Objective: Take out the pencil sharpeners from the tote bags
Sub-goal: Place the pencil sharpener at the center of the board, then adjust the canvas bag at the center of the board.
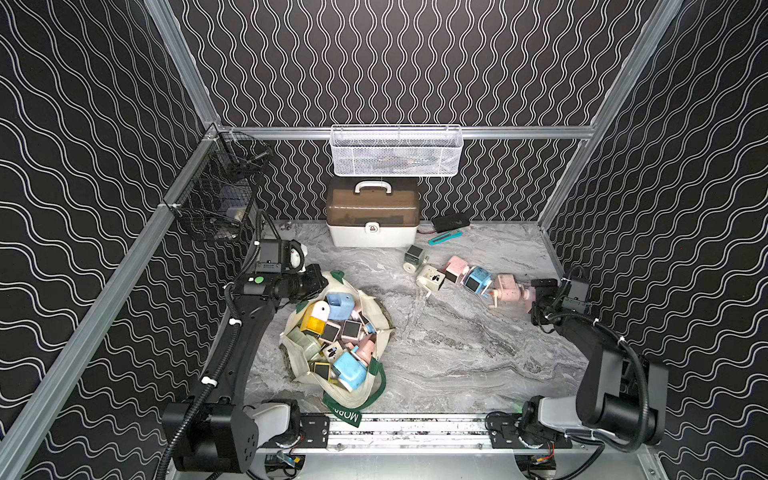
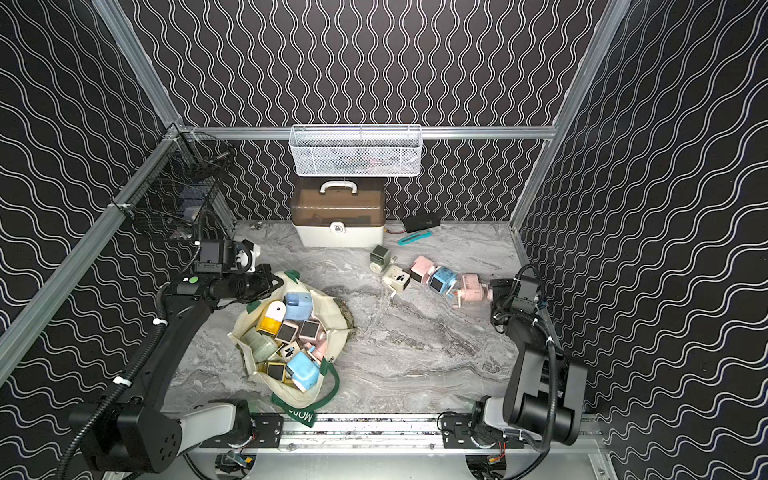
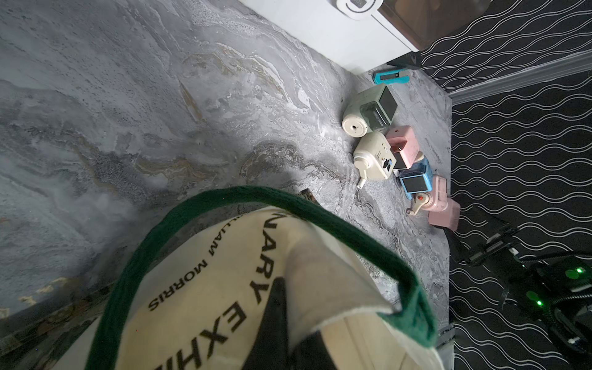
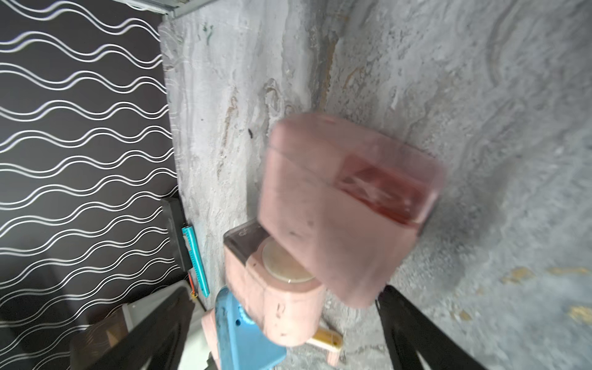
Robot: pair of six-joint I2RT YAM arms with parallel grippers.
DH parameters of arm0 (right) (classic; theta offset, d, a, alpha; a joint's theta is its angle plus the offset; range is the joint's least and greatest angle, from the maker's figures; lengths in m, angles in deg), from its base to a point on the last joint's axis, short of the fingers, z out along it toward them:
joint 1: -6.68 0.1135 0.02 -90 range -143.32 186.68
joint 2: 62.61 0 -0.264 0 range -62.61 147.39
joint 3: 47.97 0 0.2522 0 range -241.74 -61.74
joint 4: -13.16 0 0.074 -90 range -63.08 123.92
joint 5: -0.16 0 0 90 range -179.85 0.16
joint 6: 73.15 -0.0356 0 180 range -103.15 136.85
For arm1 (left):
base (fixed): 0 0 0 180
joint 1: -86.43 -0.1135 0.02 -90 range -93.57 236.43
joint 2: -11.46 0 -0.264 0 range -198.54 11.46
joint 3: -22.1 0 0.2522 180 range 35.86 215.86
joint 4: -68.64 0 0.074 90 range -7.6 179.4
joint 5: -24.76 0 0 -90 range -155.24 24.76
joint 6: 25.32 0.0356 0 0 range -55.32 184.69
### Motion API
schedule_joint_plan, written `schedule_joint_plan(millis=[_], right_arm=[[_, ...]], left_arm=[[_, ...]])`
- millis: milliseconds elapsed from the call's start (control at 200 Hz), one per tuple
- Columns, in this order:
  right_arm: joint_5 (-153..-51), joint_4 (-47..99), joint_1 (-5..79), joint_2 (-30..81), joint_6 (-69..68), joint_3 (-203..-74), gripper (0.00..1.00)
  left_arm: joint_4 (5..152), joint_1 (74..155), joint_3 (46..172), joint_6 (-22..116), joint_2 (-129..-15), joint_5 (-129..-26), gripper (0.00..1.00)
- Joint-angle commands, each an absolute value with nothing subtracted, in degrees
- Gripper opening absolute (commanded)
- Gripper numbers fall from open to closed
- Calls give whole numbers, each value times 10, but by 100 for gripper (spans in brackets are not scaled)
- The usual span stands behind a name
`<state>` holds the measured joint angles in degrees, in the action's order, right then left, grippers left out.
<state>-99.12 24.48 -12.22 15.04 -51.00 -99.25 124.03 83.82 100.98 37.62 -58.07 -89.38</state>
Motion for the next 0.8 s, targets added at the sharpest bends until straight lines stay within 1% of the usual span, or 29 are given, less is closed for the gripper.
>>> schedule_joint_plan(millis=[0,45,105,215,330,415,475,540,605,696,796], right_arm=[[-992,284,-111,104,-495,-995,91],[-987,295,-94,73,-477,-1004,90],[-971,311,-46,33,-442,-1023,90],[-917,335,83,-20,-352,-1077,89],[-922,304,217,-38,-260,-1099,85],[-922,306,322,-17,-185,-1122,83],[-921,308,422,12,-132,-1143,82],[-903,314,519,53,-80,-1168,83],[-878,321,598,99,-34,-1196,85],[-792,329,688,157,3,-1226,89],[-724,335,750,205,22,-1251,90]], left_arm=[[1219,834,1011,377,-578,-892,0],[1219,834,1011,376,-577,-892,0],[1218,833,1011,376,-577,-893,0],[1218,833,1010,375,-579,-895,0],[1217,832,1010,374,-579,-895,0],[1218,831,1011,374,-578,-895,0],[1214,830,1010,373,-578,-899,0],[1213,829,1009,372,-579,-901,0],[1216,829,1010,373,-580,-899,0],[1214,829,1008,373,-578,-895,0],[1217,829,1011,374,-580,-894,0]])
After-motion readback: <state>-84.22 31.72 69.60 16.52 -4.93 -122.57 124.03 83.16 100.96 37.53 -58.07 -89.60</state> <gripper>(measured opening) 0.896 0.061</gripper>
